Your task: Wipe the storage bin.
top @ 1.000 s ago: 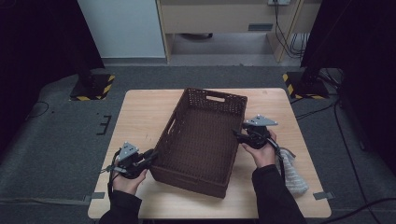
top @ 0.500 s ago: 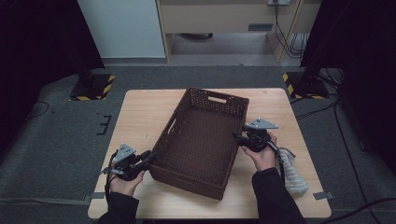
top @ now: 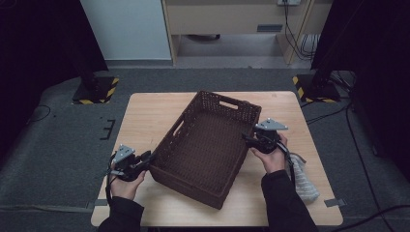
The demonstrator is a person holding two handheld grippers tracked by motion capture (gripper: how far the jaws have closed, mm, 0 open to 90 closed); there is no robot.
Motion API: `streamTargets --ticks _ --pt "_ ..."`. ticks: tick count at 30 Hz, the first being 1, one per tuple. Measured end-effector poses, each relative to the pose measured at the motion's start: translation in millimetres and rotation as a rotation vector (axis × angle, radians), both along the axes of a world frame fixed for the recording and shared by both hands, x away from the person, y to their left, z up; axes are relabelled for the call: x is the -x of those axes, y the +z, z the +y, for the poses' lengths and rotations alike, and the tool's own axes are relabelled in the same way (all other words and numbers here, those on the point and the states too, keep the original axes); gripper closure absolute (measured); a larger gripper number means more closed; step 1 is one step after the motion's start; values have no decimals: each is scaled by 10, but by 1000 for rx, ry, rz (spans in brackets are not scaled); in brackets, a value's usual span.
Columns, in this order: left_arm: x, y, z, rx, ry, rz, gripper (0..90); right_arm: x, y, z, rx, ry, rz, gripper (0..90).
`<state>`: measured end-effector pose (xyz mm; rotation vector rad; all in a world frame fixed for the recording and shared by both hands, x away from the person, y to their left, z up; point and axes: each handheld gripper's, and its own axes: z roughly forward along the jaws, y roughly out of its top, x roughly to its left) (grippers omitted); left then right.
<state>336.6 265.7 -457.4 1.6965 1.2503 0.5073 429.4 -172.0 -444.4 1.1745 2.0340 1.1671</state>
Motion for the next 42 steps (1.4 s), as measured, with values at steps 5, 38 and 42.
streamTargets --ticks 5,38,42 --pt "73 46 9 -5 -7 -18 624 23 -13 -25 -25 5 -1 487" --pt "-46 60 123 2 39 -47 586 32 -21 -124 -62 -19 6 471" --pt "-4 67 111 -21 51 -49 609 93 -14 -136 -68 -17 -1 498"
